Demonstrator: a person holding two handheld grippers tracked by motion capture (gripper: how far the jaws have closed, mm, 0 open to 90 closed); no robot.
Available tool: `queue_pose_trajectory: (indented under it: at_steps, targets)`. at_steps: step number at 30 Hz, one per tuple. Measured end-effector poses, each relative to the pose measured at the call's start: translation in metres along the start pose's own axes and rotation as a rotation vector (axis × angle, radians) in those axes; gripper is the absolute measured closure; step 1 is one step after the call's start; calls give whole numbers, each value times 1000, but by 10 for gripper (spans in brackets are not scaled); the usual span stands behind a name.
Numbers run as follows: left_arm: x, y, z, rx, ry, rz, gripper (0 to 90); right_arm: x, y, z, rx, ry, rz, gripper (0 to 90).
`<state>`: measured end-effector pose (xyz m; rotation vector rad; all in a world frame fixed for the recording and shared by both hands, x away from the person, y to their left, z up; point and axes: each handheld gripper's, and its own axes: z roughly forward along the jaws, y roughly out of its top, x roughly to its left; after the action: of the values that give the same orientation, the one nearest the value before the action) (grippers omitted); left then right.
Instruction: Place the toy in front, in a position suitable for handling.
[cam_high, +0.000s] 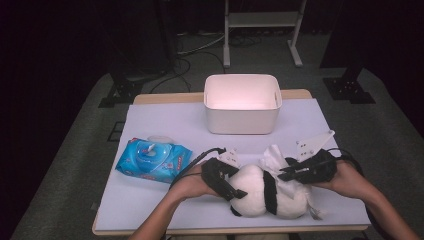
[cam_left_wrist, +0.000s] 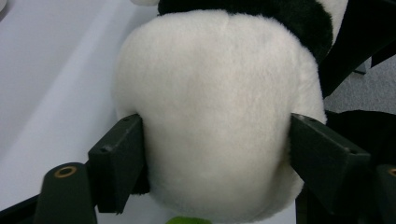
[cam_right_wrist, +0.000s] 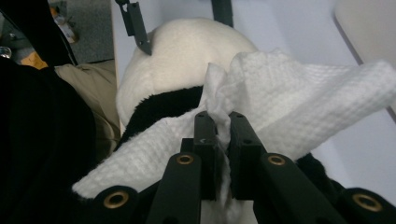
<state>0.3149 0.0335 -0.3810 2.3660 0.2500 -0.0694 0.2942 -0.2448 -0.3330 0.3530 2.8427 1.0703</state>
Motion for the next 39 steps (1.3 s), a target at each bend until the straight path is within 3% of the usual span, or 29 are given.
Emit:
queue_pose_trajectory:
  at_steps: [7, 14, 21, 24, 27, 29, 31, 35, 39]
  targets:
    - [3, 10, 1, 0, 6, 15, 120, 6, -1, 9, -5, 27, -19, 827]
    - [12, 19, 13, 5, -40, -2, 29, 9, -4, 10, -4, 34, -20, 830]
    - [21, 22, 23, 24, -121, -29, 5, 11, -5, 10, -4, 49, -30, 831]
    - [25, 21, 27, 20, -164, -48, 15, 11, -5, 10, -1, 49, -34, 830]
    - [26, 19, 24, 2, -174, -36, 143, 9, -5, 9, -13, 46, -31, 829]
    - [27, 18, 20, -12, -162, -25, 232, 7, -6, 8, -31, 47, -25, 829]
    - [27, 19, 17, -12, -146, -16, 266, 5, -4, 6, -40, 40, -25, 830]
    - [27, 25, 9, -18, -84, 17, 283, 1, 6, 2, -33, 10, -45, 831]
    - [28, 34, -4, -4, 3, 71, 283, -4, 13, -1, -32, -16, -50, 831]
